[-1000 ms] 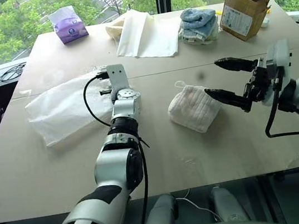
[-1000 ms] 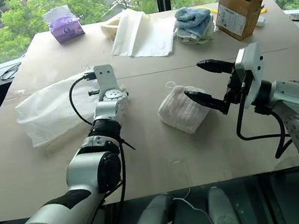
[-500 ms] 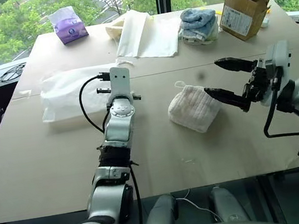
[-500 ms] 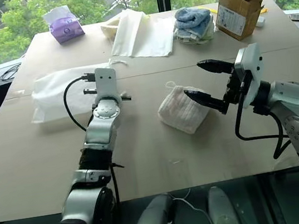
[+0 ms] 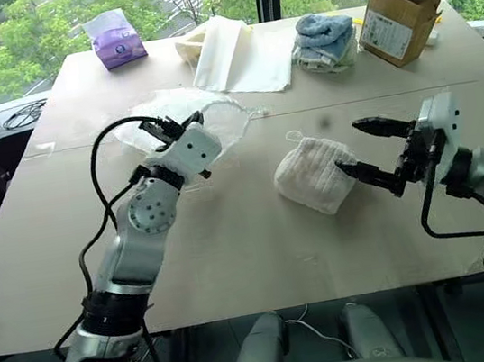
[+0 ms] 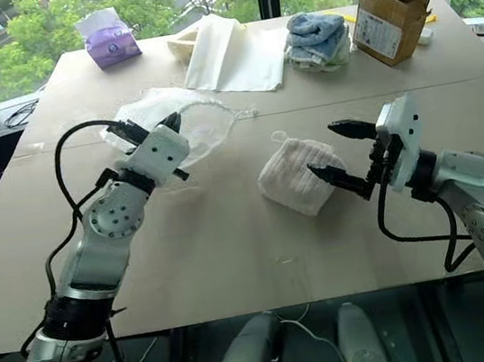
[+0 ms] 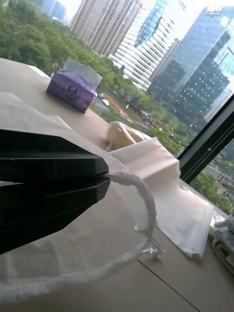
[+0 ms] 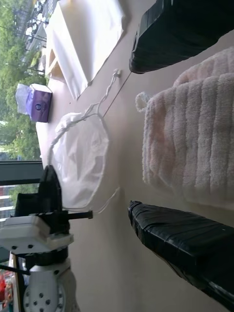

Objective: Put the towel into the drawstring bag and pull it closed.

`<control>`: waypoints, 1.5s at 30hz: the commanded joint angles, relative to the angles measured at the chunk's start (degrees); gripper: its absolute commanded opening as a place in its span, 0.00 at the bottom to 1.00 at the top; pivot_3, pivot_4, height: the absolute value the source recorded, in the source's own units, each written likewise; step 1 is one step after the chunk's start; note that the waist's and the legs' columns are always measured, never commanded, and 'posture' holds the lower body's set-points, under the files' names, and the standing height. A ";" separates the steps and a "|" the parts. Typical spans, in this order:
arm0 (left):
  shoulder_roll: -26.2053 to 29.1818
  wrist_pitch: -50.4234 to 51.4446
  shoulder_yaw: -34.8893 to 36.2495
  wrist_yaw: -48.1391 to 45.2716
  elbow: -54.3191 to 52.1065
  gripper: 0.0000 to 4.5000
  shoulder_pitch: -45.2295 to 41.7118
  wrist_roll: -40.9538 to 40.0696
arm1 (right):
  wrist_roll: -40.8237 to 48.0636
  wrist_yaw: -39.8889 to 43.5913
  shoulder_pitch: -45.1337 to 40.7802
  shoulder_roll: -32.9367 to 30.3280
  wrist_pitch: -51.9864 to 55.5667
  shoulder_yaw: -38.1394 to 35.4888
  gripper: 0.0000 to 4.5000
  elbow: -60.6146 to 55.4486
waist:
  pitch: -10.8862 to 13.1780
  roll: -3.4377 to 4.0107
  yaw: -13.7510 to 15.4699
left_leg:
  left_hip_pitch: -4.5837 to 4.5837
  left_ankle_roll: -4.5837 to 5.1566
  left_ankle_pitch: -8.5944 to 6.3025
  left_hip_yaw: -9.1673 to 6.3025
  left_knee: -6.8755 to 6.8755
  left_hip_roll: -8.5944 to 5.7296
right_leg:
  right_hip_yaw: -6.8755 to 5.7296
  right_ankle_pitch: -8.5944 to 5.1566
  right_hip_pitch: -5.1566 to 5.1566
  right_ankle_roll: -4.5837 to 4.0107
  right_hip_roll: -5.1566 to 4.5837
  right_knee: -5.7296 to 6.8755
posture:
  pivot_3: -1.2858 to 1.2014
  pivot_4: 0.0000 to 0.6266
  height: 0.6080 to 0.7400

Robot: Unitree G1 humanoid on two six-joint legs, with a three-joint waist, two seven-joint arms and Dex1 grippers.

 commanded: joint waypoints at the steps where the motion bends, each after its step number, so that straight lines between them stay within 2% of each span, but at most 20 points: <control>1: 1.16 -2.54 5.73 -2.07 -4.95 0.00 -0.10 -1.90 | 0.01 -3.20 0.65 0.65 1.82 -1.25 1.00 -1.10 | -0.01 0.00 -0.24 | 0.01 0.00 0.00 0.02 0.00 0.00 | 0.02 0.00 0.00 0.00 0.00 0.00 | 0.52 0.24 1.00; 4: 1.16 -4.55 8.19 -4.47 -5.03 0.00 -0.39 -4.74 | 0.09 -5.49 1.95 0.40 4.74 -1.90 1.00 -0.23 | -0.01 0.00 -0.16 | 0.02 0.00 0.00 0.02 0.00 0.01 | 0.01 0.00 0.00 0.00 0.01 0.01 | 0.52 0.24 1.00; 7: 0.12 -3.38 10.05 -8.34 -3.59 0.00 -0.71 -9.91 | 1.36 -12.22 2.43 0.69 13.70 -2.32 1.00 -0.42 | -0.01 0.00 -0.04 | 0.01 0.00 0.00 0.02 0.01 0.01 | 0.00 0.00 0.01 0.00 0.01 0.01 | 0.52 0.24 1.00; 9: -0.68 -1.89 11.08 -10.12 -2.05 0.00 -1.01 -12.88 | 4.68 -14.94 2.06 0.70 21.96 -2.22 1.00 -0.43 | -0.01 0.01 -0.04 | 0.01 0.00 0.00 0.02 0.01 0.01 | 0.00 0.00 0.01 0.00 0.01 0.01 | 0.52 0.24 1.00; 11: -1.26 -0.56 12.18 -10.94 -0.67 0.00 -1.35 -14.74 | 8.17 -16.60 1.43 3.04 25.84 -2.88 1.00 0.10 | -0.01 0.01 -0.15 | 0.02 0.00 0.00 0.00 0.01 0.01 | -0.01 0.00 0.02 0.00 0.02 0.02 | 0.52 0.24 1.00; 18: -6.37 8.36 16.93 -11.36 1.26 0.00 -2.39 -24.30 | 0.77 -24.32 -3.98 13.63 17.97 -1.17 1.00 5.94 | -0.01 0.01 -1.19 | 0.04 0.01 0.00 0.04 0.05 0.02 | 0.02 0.00 0.02 0.00 0.04 0.06 | 0.52 0.24 1.00; 22: -5.95 9.31 17.15 -11.80 1.31 0.00 -2.74 -24.77 | -2.32 -22.04 -5.78 14.38 12.43 -0.04 1.00 6.12 | -0.01 0.01 -1.47 | 0.02 0.00 0.00 -0.01 0.02 0.02 | -0.04 0.00 0.00 0.00 0.04 0.06 | 0.52 0.24 1.00; 28: -5.86 9.65 16.82 -12.19 2.03 0.00 -2.77 -24.38 | -6.01 -18.54 -7.38 13.25 11.42 4.95 1.00 7.88 | -0.02 0.02 -1.80 | 0.05 0.00 0.00 0.01 0.02 0.03 | -0.02 0.00 0.01 0.00 0.05 0.05 | 0.52 0.24 1.00; 33: -5.83 9.52 16.65 -12.69 2.55 0.00 -2.83 -24.25 | -12.97 -12.02 -8.55 9.70 8.60 14.28 1.00 10.68 | -0.02 0.02 -1.75 | 0.04 0.00 0.01 0.02 0.03 0.03 | -0.01 0.00 0.00 0.00 0.05 0.04 | 0.52 0.24 1.00; 38: -5.67 9.37 16.36 -12.97 2.68 0.00 -2.95 -23.94 | -18.09 -9.09 -11.00 8.89 9.22 20.36 1.00 17.21 | -0.03 0.00 -1.77 | 0.05 0.00 0.01 0.01 0.04 0.04 | -0.02 0.00 0.00 0.00 0.05 0.05 | 0.52 0.24 1.00; 45: -5.55 9.50 16.53 -13.22 2.56 0.00 -2.79 -23.56 | -21.80 -7.52 -12.06 8.14 16.65 25.88 1.00 18.16 | -0.46 -0.30 -1.77 | 0.11 -0.01 0.01 0.01 0.04 0.06 | -0.01 0.00 0.04 0.00 0.06 0.05 | 0.52 0.24 1.00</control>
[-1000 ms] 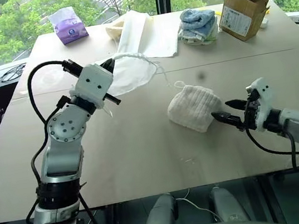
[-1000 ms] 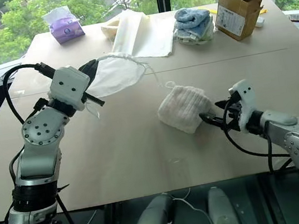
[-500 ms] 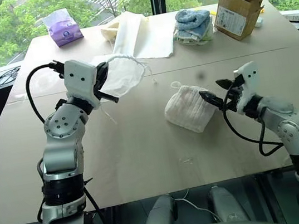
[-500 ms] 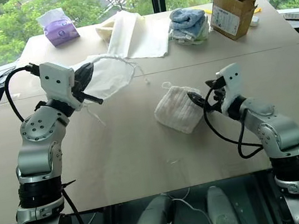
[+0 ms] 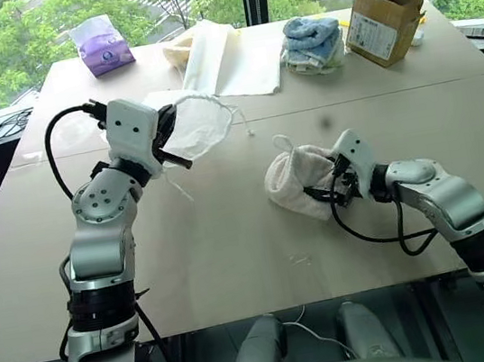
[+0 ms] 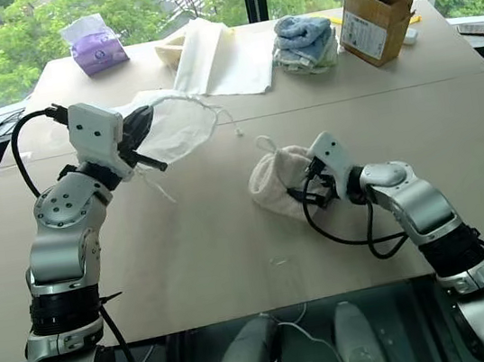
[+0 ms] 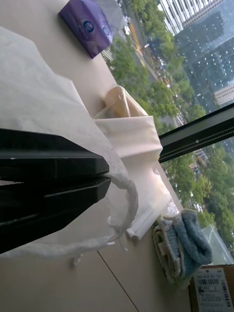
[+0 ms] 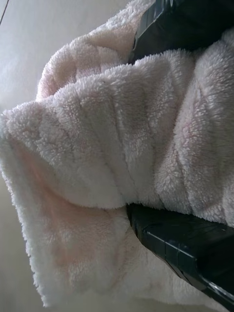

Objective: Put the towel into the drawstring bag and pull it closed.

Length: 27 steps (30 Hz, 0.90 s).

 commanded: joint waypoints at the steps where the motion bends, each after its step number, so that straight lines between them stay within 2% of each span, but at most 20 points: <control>1: 0.73 -0.56 0.62 -0.03 -1.42 0.00 -0.59 0.17 | -2.64 0.48 1.49 -0.48 6.08 4.76 1.00 1.51 | -0.17 -0.09 0.03 | 0.02 0.00 0.00 0.00 0.00 0.00 | 0.00 0.00 0.02 0.00 0.00 0.00 | 0.52 0.24 1.00; 4: 0.51 -0.48 0.45 0.06 -1.56 0.00 -0.58 0.21 | -3.44 -1.22 1.26 0.56 9.81 4.74 1.00 2.37 | -0.31 -0.14 0.05 | 0.06 0.00 0.00 -0.01 0.01 0.00 | 0.00 0.00 0.04 0.00 0.00 -0.01 | 0.52 0.24 1.00; 7: 0.40 -0.70 0.24 -0.04 -1.10 0.00 -0.74 0.26 | -2.65 -2.91 0.80 2.27 14.08 2.84 0.82 3.05 | -0.50 -0.22 0.06 | 0.21 0.00 0.00 -0.04 0.00 0.01 | -0.03 0.00 0.23 0.00 0.01 -0.02 | 0.52 0.24 1.00; 11: 0.48 -1.12 0.12 -0.24 -0.26 0.00 -1.14 0.31 | -2.40 -2.72 0.63 2.16 16.82 2.54 0.38 2.32 | -0.58 -0.20 0.38 | 1.00 0.02 -0.03 -0.04 -0.15 0.01 | -0.02 -0.01 0.97 -0.01 0.04 -0.20 | 0.52 0.24 1.00; 15: 0.08 -1.00 -0.01 -0.41 0.13 0.00 -1.74 -0.12 | -2.09 -1.96 0.90 1.42 17.99 2.62 0.03 1.27 | -0.65 -0.22 0.52 | 1.00 0.03 -0.03 -0.08 -0.15 0.01 | -0.05 0.00 0.97 -0.01 0.07 -0.16 | 0.52 0.24 1.00; 20: -1.63 1.09 0.20 -1.90 0.16 0.00 -2.25 -3.34 | 1.68 -0.27 0.85 3.08 18.27 -0.33 0.02 -2.42 | -0.65 -0.23 0.65 | 0.98 0.02 -0.03 -0.09 -0.16 0.01 | -0.07 0.00 0.96 -0.01 0.02 -0.19 | 0.52 0.24 1.00; 27: -3.54 5.43 0.76 -6.57 -2.14 0.00 -2.62 -11.15 | 19.07 3.10 -0.05 9.43 20.53 -17.88 0.02 -11.12 | -0.47 -0.11 0.06 | 0.64 0.01 -0.02 -0.08 -0.29 0.03 | -0.03 -0.01 0.67 -0.01 0.00 -0.27 | 0.52 0.24 1.00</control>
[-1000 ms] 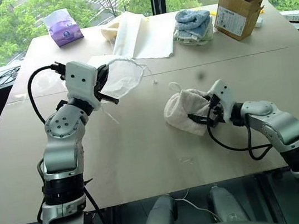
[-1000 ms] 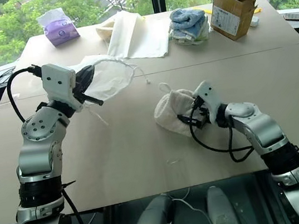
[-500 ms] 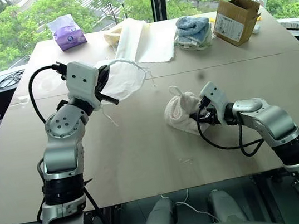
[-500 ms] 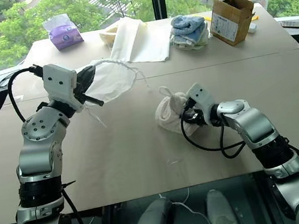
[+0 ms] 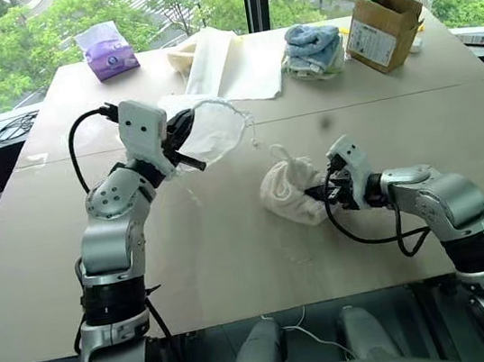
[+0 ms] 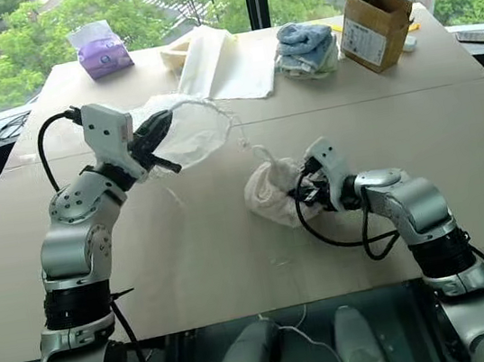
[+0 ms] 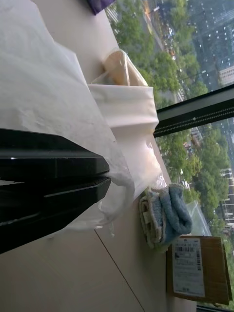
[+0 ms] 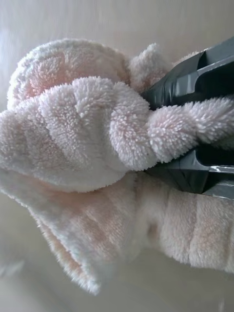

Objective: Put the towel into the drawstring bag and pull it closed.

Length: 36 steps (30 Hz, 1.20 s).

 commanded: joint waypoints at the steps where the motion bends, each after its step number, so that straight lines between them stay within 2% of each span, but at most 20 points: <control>1: 0.06 1.86 1.39 -2.31 -3.71 0.00 -0.85 -4.60 | 10.36 2.30 -1.22 1.06 0.61 -10.01 0.02 -7.02 | 0.07 0.10 0.06 | -0.06 0.00 0.00 0.00 0.01 0.00 | 0.00 0.00 -0.04 0.00 -0.01 -0.01 | 0.52 0.24 1.00; 4: 0.11 4.12 2.04 -4.33 -4.65 0.00 -0.97 -8.53 | 18.70 1.71 -2.47 1.31 3.35 -15.87 0.02 -10.07 | 0.08 0.12 0.19 | -0.11 0.00 0.00 -0.06 0.00 0.00 | -0.09 0.00 -0.03 0.00 -0.01 -0.12 | 0.52 0.24 1.00; 8: -0.08 6.02 1.66 -7.59 -5.07 0.00 -2.65 -13.05 | 21.49 -4.34 -6.61 4.24 1.92 -18.50 0.02 -9.71 | 0.11 0.17 0.04 | -0.09 0.00 0.00 -0.06 -0.02 0.00 | -0.08 0.00 -0.02 0.00 0.00 -0.15 | 0.52 0.24 1.00; 15: -0.61 9.73 0.63 -10.54 -5.97 0.00 -4.71 -19.00 | 12.59 -9.15 -6.68 5.04 -3.83 -8.57 0.02 -7.67 | 0.14 0.22 0.02 | -0.12 0.01 0.00 -0.04 -0.04 0.01 | -0.08 0.00 -0.03 0.00 -0.01 -0.23 | 0.52 0.24 1.00; 19: -1.28 10.92 0.31 -10.12 -5.61 0.00 -5.74 -19.87 | 6.62 -8.01 -2.75 0.22 -6.11 -1.25 0.02 -8.81 | 0.14 0.21 0.11 | -0.13 0.01 0.00 -0.07 -0.15 0.01 | -0.13 0.00 -0.03 0.00 0.00 -0.36 | 0.52 0.24 1.00; 26: -1.73 11.74 -1.14 -10.97 -5.99 0.00 -5.21 -20.25 | 5.80 -10.19 -2.41 0.96 -5.53 -1.25 0.02 -8.79 | 0.15 0.24 -0.04 | -0.24 0.01 0.00 -0.12 -0.15 0.02 | -0.20 0.00 -0.04 0.00 0.00 -0.47 | 0.52 0.24 1.00; 33: -0.10 14.06 -4.48 -14.66 -10.48 0.00 -0.58 -21.73 | 11.54 -25.96 -7.36 17.08 -1.46 -13.56 0.02 -3.28 | 0.19 0.31 -0.05 | -0.20 0.00 0.01 -0.12 -0.29 0.05 | -0.16 0.01 -0.05 -0.01 0.02 -0.51 | 0.52 0.24 1.00; 36: -1.26 15.57 -5.72 -13.09 -12.43 0.00 0.90 -22.05 | 10.53 -30.07 -8.27 21.26 -1.40 -13.21 0.02 -2.57 | 0.18 0.34 -0.04 | -0.16 -0.01 0.01 -0.14 -0.36 0.05 | -0.18 0.01 -0.04 -0.01 0.02 -0.54 | 0.52 0.24 1.00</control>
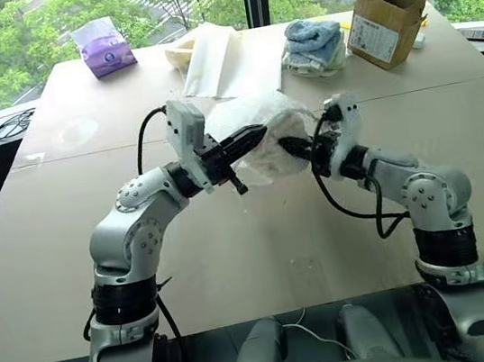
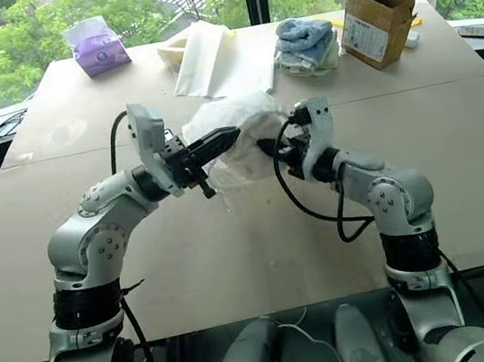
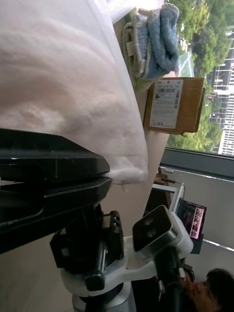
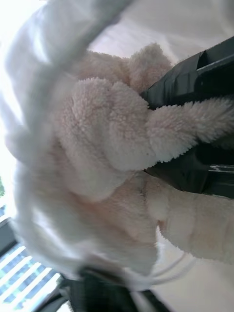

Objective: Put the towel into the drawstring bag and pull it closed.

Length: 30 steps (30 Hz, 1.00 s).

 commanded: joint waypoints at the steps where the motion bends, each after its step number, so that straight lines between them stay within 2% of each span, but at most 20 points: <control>1: -1.18 1.24 -1.16 1.12 -4.83 0.00 1.17 -1.90 | 0.41 -4.39 -1.42 3.50 0.00 -0.08 0.02 -0.67 | 0.01 0.02 0.01 | 0.00 0.00 0.00 0.00 -0.02 0.00 | 0.00 0.00 0.00 0.00 0.00 -0.03 | 0.52 0.24 1.00; 5: -3.04 2.50 -2.32 2.44 -6.84 0.00 1.70 -3.17 | -0.31 -8.82 -3.50 8.94 -1.95 -0.04 0.02 1.71 | 0.01 0.04 -0.41 | 0.01 0.00 0.00 0.00 -0.05 -0.01 | 0.00 0.00 -0.01 0.00 -0.01 -0.03 | 0.52 0.24 1.00; 8: -3.70 2.75 -2.19 3.32 -6.68 0.00 1.21 -3.45 | -3.26 -12.07 -4.30 10.73 -5.06 0.17 0.02 3.62 | 0.00 0.06 -0.74 | 0.18 -0.01 0.01 0.08 -0.18 0.00 | 0.11 0.00 0.03 0.00 0.00 0.00 | 0.52 0.24 1.00; 11: -4.34 2.31 -1.14 4.45 -4.84 0.00 -0.06 -3.16 | -1.50 -11.04 -3.67 10.99 -6.03 0.48 0.34 2.80 | 0.01 0.06 -0.92 | 0.26 -0.01 0.01 0.12 -0.23 0.00 | 0.13 0.00 0.04 0.00 0.04 -0.01 | 0.52 0.24 1.00; 15: -4.73 0.02 -0.02 5.99 -0.58 0.00 -2.50 -0.38 | -2.17 -7.79 -0.31 5.40 -4.38 3.53 0.69 -2.53 | 0.00 0.07 -1.37 | 0.25 -0.01 0.01 0.16 -0.28 0.02 | 0.18 0.00 0.04 0.00 0.03 -0.01 | 0.52 0.24 1.00; 19: -5.17 -1.08 1.01 6.29 1.87 0.00 -4.23 -0.44 | -0.52 0.00 5.45 -4.48 -2.57 5.78 0.69 -9.85 | -0.01 0.07 -1.16 | 0.24 0.00 0.01 0.17 -0.30 0.01 | 0.16 0.00 0.05 0.00 0.05 -0.08 | 0.52 0.24 1.00; 22: -4.92 -2.16 1.49 6.01 3.60 0.00 -5.34 -0.02 | 3.38 10.19 11.17 -14.60 -4.71 2.71 0.69 -17.26 | 0.01 0.09 -0.87 | 0.21 0.01 0.00 0.16 -0.30 -0.01 | 0.15 0.00 0.05 0.00 0.04 -0.11 | 0.52 0.24 1.00; 24: -4.96 -2.57 1.74 5.98 4.17 0.00 -5.86 -0.01 | 4.49 14.31 13.83 -19.15 -6.87 1.16 0.69 -19.42 | 0.01 0.08 -0.79 | 0.20 0.01 0.00 0.16 -0.32 -0.01 | 0.13 0.00 0.06 0.00 0.05 -0.14 | 0.52 0.24 1.00; 28: -5.32 -2.54 2.23 5.90 4.33 0.00 -6.61 -0.40 | -8.96 18.53 19.43 -30.93 -16.83 6.69 0.69 -15.73 | 0.01 0.08 -0.74 | 0.25 0.01 0.00 0.26 -0.32 0.05 | 0.20 0.00 0.08 0.00 0.07 -0.13 | 0.52 0.24 1.00; 30: -5.32 -2.35 2.20 5.76 4.08 0.00 -6.52 -0.46 | -13.96 17.77 19.44 -32.40 -20.34 10.00 0.69 -12.60 | 0.01 0.06 -0.70 | 0.26 0.01 0.00 0.29 -0.30 0.05 | 0.20 0.00 0.10 0.01 0.22 -0.11 | 0.52 0.24 1.00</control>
